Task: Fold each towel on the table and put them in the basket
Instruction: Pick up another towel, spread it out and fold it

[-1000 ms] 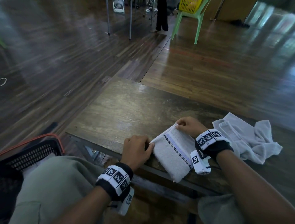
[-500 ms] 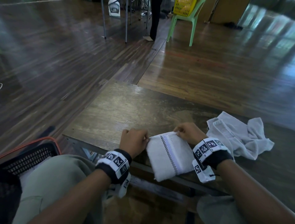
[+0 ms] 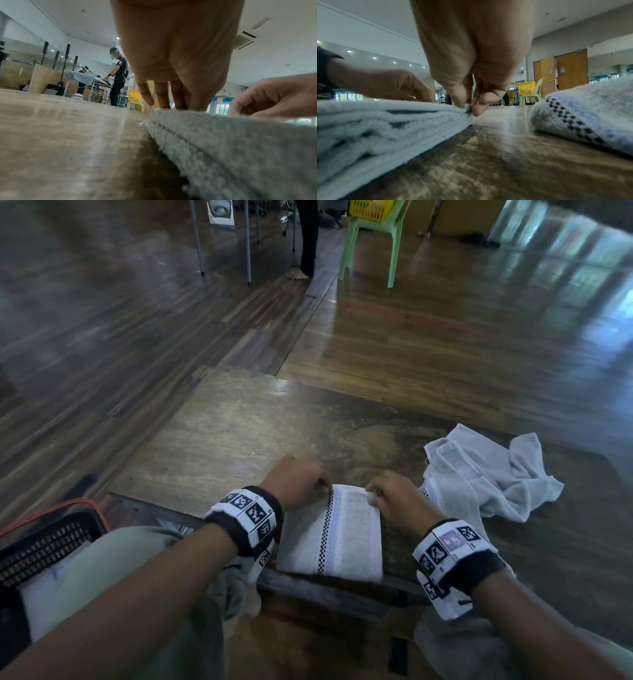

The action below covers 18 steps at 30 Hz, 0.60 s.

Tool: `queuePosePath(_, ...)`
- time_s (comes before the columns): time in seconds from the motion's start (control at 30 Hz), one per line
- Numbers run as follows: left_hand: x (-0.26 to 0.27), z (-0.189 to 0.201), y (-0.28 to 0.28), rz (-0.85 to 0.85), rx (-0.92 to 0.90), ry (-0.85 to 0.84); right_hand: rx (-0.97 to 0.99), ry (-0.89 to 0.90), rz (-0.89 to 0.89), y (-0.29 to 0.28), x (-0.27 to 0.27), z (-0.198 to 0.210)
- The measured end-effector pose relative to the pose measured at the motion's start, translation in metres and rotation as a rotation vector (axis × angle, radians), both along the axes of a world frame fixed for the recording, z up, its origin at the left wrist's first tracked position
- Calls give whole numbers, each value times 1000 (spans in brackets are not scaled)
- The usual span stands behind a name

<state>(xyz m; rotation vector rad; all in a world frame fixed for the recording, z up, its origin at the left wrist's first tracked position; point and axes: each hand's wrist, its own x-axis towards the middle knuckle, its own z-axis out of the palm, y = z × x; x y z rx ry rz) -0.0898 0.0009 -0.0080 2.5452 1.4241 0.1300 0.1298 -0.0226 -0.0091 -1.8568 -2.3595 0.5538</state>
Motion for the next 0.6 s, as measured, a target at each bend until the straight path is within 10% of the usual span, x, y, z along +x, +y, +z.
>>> queuePosePath(0.6,-1,-21,2,91,81,-101,88,120,27,3,-2,5)
